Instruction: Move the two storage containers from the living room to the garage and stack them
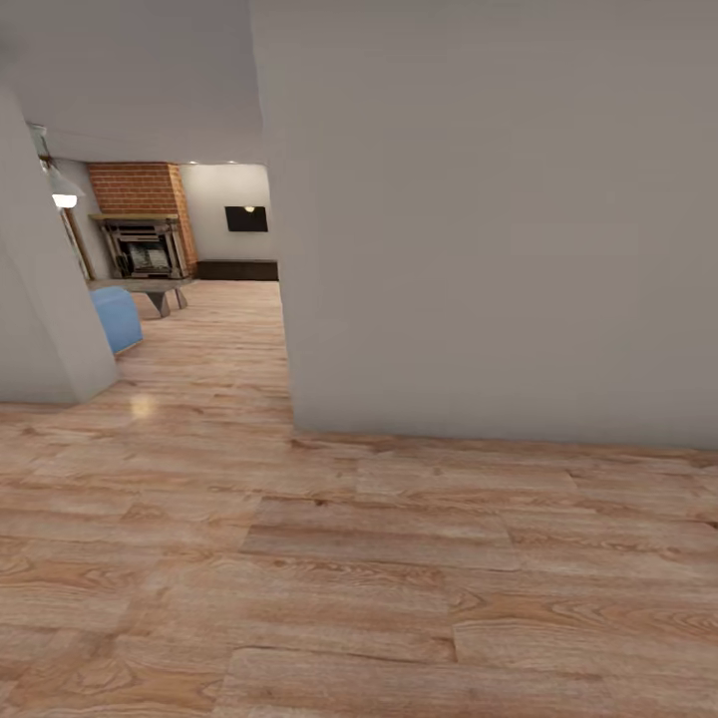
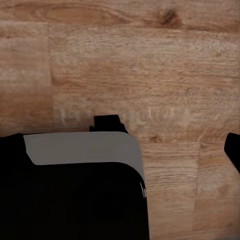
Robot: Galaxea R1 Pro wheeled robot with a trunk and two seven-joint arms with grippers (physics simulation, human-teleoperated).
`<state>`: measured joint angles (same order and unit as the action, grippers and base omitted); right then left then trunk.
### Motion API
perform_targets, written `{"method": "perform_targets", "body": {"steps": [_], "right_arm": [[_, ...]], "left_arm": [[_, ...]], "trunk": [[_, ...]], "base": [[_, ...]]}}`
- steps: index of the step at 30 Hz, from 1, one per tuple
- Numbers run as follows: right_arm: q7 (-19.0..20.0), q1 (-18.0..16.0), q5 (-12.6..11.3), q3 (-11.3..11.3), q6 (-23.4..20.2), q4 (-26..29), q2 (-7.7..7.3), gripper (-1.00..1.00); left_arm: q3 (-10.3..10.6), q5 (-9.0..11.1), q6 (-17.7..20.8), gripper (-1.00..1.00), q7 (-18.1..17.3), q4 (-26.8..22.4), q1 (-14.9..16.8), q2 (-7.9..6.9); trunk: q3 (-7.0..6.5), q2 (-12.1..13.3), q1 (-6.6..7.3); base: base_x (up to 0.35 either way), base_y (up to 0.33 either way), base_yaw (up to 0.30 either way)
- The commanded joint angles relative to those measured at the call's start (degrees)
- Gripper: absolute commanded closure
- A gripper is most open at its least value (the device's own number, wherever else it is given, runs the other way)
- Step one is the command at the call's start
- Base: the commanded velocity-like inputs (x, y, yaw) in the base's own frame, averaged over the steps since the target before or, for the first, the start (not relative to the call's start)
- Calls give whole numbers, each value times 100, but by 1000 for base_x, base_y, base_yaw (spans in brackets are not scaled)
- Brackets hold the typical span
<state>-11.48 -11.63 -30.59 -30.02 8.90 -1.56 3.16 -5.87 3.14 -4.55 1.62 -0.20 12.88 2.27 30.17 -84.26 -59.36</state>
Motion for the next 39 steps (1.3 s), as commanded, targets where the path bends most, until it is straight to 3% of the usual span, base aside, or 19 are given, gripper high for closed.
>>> {"method": "perform_targets", "body": {"steps": [1, 28, 39], "right_arm": [[-4, -6, -53, -48, 29, -18, 6, -100], [-4, -6, -53, -48, 33, -12, -18, -100], [-4, -6, -53, -48, 33, -13, -9, -100]], "left_arm": [[-28, 31, -19, -100, 5, 6, 4, 2], [-28, 33, -19, -100, 5, 3, 4, -14], [-28, 29, -19, -100, 5, 3, 4, -10]], "trunk": [[6, -2, -3], [6, -2, -3], [6, -2, -3]], "base": [[321, 0, 0], [321, 0, 94], [321, 0, 230]]}}
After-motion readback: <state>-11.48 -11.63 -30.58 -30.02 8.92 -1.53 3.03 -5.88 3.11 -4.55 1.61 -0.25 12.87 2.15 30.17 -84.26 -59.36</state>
